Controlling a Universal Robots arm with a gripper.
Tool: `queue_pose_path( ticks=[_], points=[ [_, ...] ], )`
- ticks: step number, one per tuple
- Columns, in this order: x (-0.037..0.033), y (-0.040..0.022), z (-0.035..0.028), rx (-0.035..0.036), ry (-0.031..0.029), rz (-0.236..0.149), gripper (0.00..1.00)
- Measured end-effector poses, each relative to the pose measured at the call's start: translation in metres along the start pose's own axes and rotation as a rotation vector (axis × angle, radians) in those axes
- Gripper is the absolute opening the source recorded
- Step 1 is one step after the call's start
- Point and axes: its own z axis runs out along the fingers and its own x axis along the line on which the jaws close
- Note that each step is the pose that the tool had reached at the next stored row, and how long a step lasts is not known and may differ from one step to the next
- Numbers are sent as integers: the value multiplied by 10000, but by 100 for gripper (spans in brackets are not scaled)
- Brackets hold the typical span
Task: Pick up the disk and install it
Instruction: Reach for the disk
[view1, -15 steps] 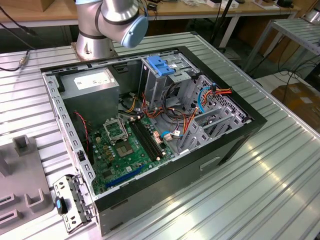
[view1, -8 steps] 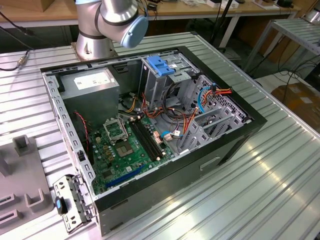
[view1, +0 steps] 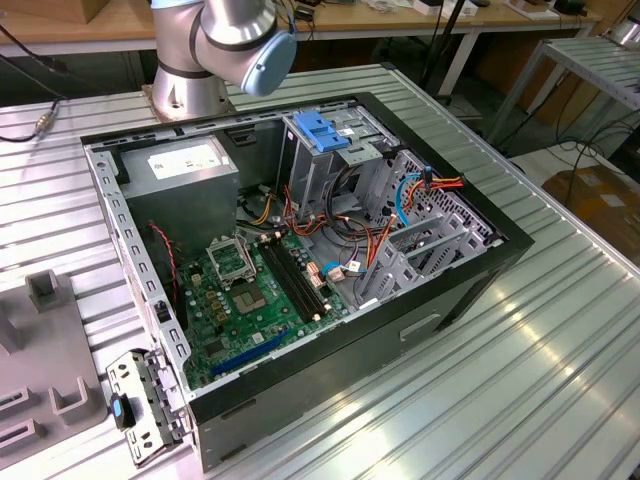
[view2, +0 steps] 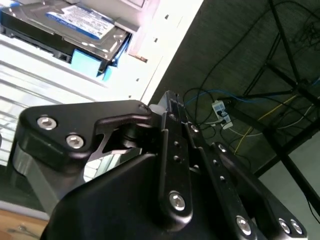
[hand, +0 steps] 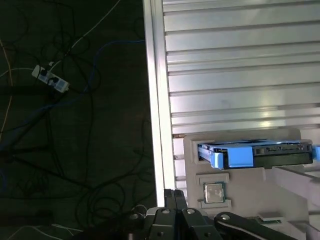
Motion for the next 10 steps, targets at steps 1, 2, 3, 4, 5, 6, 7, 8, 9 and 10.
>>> queue_pose_path(
  ticks=[1, 2, 3, 4, 5, 6, 7, 8, 9, 10],
  points=[
    [-81, 5, 10, 6, -1, 8, 11],
    [-113, 7, 18, 6, -2, 26, 11],
    [-147, 9, 28, 6, -2, 48, 11],
    [-201, 13, 45, 5, -4, 84, 11],
    [-270, 18, 64, 5, -5, 118, 11],
    [-307, 22, 72, 5, -6, 133, 11],
    [-349, 27, 80, 6, -6, 148, 11],
    [-424, 37, 96, 5, -10, 179, 11],
    [-460, 41, 103, 6, -9, 198, 11],
    [-499, 46, 113, 7, -10, 222, 11]
  ],
)
